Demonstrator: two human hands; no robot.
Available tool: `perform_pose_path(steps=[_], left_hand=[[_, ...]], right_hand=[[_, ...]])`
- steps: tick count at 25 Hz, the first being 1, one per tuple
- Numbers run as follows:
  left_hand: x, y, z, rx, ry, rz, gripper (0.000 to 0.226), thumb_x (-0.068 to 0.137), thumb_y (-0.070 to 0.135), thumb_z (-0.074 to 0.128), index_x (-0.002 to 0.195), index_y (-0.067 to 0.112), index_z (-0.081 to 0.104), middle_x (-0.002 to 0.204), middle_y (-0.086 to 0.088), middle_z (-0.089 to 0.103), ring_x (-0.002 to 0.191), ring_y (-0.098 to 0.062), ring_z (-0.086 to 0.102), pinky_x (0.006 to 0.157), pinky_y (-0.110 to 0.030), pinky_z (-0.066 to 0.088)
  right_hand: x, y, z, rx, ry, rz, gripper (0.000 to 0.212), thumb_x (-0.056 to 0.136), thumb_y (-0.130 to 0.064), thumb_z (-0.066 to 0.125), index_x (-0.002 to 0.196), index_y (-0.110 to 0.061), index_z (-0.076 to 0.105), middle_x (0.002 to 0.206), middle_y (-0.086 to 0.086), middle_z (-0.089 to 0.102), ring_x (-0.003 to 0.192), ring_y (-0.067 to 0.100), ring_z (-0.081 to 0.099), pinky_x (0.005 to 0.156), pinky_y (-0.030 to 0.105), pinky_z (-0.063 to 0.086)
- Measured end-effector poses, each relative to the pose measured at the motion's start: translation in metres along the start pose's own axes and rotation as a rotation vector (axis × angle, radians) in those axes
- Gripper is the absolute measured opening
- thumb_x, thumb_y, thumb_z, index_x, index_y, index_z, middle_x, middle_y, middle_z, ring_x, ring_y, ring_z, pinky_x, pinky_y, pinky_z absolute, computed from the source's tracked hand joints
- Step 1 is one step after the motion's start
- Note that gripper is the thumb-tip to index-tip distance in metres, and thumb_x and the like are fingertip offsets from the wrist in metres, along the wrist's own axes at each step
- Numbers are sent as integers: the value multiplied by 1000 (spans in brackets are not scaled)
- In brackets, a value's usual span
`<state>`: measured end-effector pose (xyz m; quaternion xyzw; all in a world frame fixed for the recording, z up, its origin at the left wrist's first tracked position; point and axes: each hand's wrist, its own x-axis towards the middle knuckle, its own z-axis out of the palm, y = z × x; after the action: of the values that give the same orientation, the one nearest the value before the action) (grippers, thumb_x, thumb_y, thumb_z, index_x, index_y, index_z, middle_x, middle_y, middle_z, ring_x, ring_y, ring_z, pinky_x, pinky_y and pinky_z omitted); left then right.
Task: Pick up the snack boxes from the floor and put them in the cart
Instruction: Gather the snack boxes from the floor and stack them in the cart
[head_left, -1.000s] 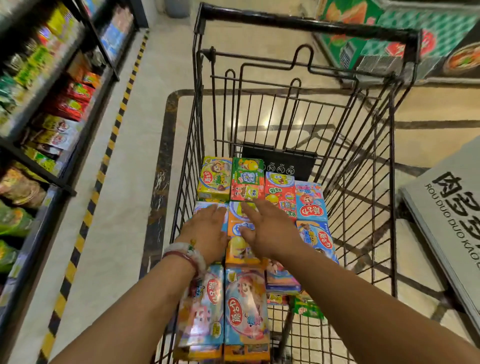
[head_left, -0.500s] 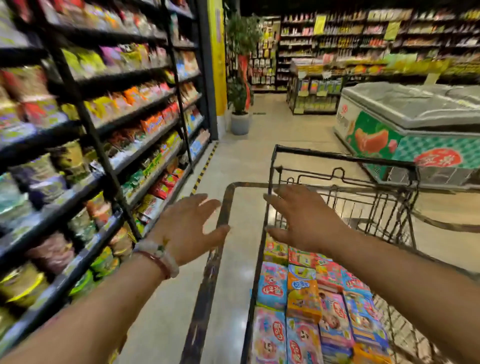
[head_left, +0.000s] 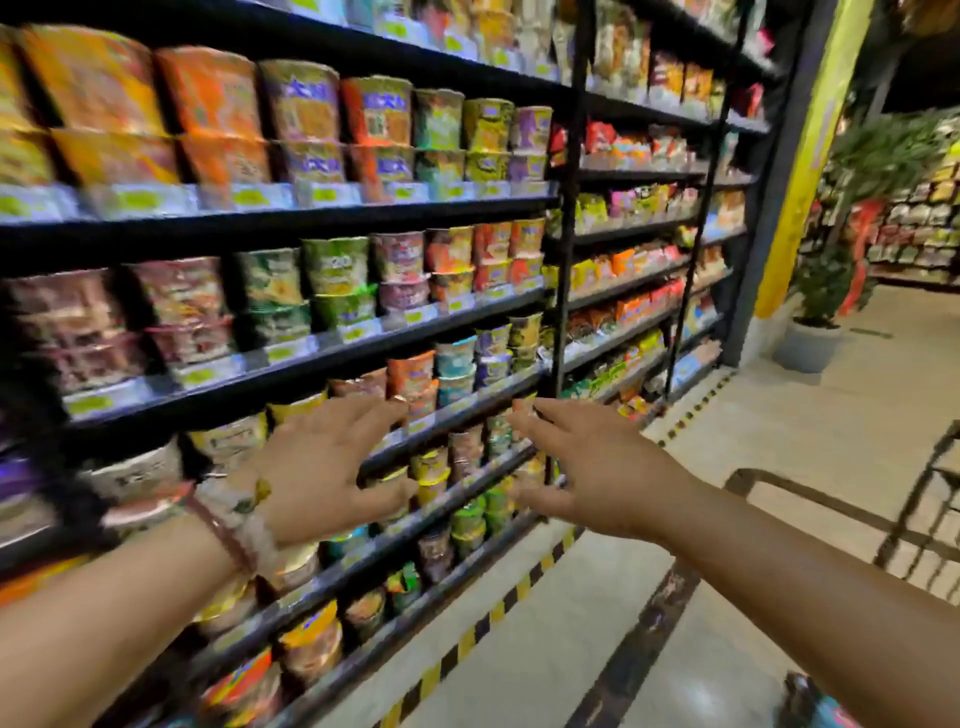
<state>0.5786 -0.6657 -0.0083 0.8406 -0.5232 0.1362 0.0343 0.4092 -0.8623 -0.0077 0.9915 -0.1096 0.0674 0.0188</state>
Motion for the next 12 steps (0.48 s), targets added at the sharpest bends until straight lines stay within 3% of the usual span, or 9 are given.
perform_pose_path(steps=[2,4,6,9,12], left_hand=[[-34,-20,-13,48,32,-125,100,61,78,12,145,27,33,150,-1,35,136,-21,36,109,-37,30],[-65,-35,-25,156,43,-175,84,71,71,28,128,16,57,128,-9,60,112,-28,61,89,-44,50],[-98,-46,-33,210,8,-320,71,74,65,38,114,13,65,111,-9,68,94,-28,69,72,-45,55],[-143,-51,-39,195,-4,-472,74,75,67,37,122,17,62,121,-7,63,106,-28,64,81,-48,52],[-192,-43,-48,125,-20,-687,95,65,77,18,144,28,36,150,2,35,137,-21,34,108,-43,29]], right_hand=[[23,-26,1,27,1,-111,75,89,-70,33,151,-38,7,159,-4,10,144,20,10,116,37,10],[44,-49,2,29,21,-230,77,86,-75,28,151,-39,6,160,-3,8,145,20,8,116,37,9],[63,-76,2,6,59,-360,88,74,-82,11,151,-39,5,159,-1,11,144,19,9,116,36,7],[77,-118,2,40,84,-520,98,62,-78,0,151,-37,10,157,-1,15,143,19,11,116,36,6],[80,-163,6,71,81,-673,100,62,-76,0,151,-35,13,157,-1,17,143,19,12,117,36,4]])
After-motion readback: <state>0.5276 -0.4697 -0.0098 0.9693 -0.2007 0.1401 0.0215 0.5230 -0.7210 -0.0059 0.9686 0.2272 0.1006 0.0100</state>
